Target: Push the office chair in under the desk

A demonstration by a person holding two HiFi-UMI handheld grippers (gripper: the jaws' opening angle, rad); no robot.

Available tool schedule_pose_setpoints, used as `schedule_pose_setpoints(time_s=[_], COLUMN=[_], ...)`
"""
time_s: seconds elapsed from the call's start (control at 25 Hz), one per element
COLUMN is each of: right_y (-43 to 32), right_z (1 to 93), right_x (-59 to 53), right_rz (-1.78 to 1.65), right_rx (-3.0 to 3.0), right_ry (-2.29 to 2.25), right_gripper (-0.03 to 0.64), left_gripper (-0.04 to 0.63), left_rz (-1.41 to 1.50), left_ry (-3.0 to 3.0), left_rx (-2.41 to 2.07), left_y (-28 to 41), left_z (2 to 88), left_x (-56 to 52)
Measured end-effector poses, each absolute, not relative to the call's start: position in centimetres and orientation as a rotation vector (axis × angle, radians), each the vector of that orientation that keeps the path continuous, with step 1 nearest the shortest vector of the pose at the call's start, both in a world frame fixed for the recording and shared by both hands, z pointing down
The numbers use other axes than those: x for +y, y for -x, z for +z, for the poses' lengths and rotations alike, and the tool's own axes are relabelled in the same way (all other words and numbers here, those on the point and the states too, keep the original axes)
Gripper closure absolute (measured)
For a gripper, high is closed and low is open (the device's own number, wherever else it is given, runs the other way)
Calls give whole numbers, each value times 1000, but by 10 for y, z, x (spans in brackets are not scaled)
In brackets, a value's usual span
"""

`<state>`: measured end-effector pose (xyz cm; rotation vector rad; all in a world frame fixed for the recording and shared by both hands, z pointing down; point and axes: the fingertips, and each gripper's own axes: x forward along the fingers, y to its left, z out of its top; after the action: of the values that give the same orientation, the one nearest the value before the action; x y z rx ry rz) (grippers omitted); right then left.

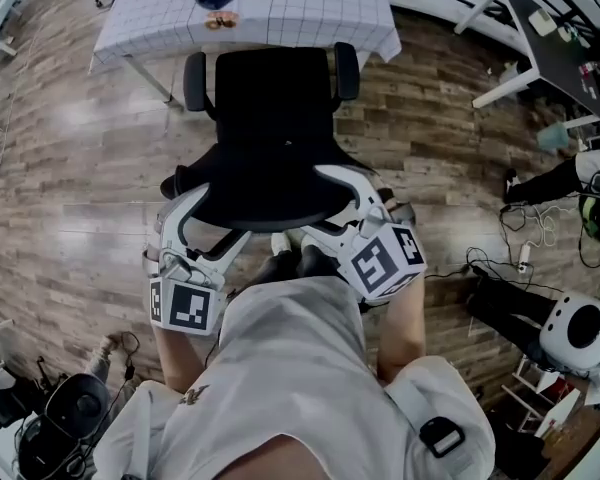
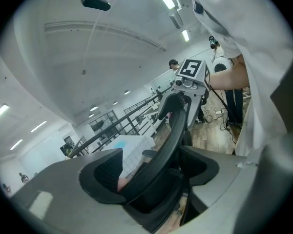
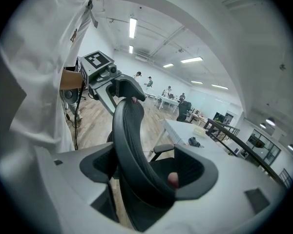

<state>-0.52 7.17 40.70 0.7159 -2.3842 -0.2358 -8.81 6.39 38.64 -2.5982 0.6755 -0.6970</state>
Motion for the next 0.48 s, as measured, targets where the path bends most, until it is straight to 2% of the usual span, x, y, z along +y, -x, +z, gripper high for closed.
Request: schedule_pose_setpoints(time_s=[0.48], right_y=[5], right_z=[410], right_x=[39], right_rz=[-243], right_rx=[-2381], right_ry=[-712], right_gripper=[264], left_gripper=[227], left_rz=[-709], left_ry=[2618], left_rx=[684], left_y=[87], left_z=[390], left_x=[29])
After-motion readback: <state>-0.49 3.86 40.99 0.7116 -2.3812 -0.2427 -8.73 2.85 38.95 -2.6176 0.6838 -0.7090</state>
